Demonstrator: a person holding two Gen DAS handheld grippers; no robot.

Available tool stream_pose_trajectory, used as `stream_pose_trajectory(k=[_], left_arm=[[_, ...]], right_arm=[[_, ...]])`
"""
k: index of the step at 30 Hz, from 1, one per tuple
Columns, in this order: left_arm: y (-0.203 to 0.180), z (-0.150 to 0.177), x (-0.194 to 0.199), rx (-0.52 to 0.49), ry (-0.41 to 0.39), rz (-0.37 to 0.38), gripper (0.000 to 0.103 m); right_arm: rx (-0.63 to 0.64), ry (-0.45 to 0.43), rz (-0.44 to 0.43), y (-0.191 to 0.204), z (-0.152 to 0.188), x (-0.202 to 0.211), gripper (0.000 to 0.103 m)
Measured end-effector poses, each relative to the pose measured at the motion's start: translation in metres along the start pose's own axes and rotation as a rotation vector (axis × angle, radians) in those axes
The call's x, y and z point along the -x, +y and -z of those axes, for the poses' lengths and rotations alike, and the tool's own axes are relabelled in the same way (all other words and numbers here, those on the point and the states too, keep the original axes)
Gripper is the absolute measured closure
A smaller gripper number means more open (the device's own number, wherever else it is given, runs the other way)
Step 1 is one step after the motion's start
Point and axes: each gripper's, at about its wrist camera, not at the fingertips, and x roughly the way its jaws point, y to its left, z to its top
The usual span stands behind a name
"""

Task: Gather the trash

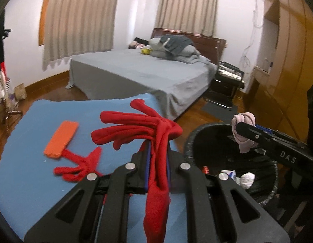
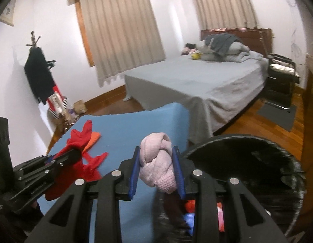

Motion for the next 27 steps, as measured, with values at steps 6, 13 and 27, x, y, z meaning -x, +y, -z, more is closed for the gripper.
stream_pose_trajectory(k=[6,13,27], left_arm=[[-0.042,-0.004,-0.015,-0.048,-0.005,0.076,0.091],[-0.087,-0.001,-0.038,-0.097,0.013,0.175,0.091],[-0.151,0.011,-0.086,-0.183,0.082,0.297,0.062]], right_arm=[[-0.03,-0.023,0.074,-0.037,0.004,0.019,0.072],[-0.082,-0.017,0.156,-0.08,0.016,0.032,0.072],[-0.159,0.024,0.265,-0.138,0.042,0.035,0.068]])
